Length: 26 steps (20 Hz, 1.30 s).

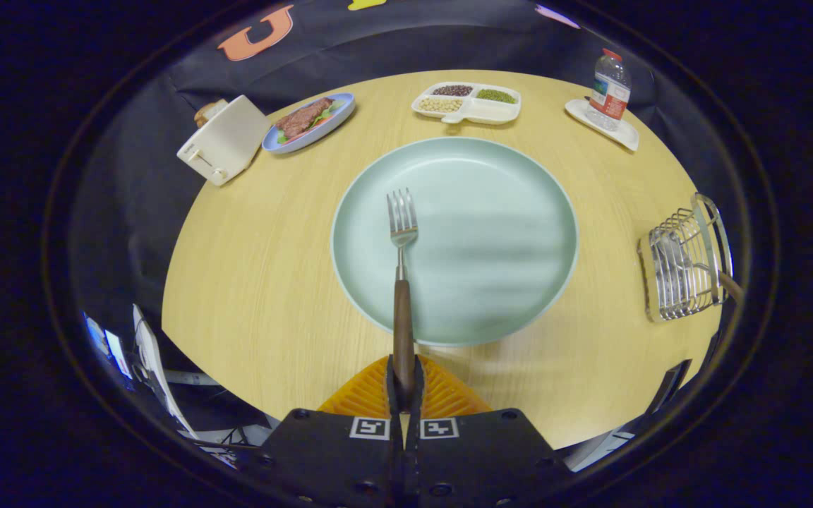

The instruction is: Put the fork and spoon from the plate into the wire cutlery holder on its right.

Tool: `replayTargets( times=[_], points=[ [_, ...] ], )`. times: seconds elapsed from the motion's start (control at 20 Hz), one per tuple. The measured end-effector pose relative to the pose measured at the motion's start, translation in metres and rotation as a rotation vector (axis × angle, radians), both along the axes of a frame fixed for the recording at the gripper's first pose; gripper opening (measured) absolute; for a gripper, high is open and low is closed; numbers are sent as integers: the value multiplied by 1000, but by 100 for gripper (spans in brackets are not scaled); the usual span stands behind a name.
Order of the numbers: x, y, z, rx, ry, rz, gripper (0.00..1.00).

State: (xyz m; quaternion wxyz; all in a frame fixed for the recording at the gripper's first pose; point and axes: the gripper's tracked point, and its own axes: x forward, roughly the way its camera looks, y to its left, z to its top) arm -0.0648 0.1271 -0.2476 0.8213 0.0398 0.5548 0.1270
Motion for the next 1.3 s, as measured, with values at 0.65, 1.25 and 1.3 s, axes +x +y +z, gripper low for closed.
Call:
replayTargets(
  times=[0.65, 1.25, 1.3],
  points=[
    [-17, -70, 92, 112, -58, -53, 1],
    [-47, -242, 149, 75, 5, -211, 1],
    [-48, -249, 148, 68, 9, -218, 1]
  ],
)
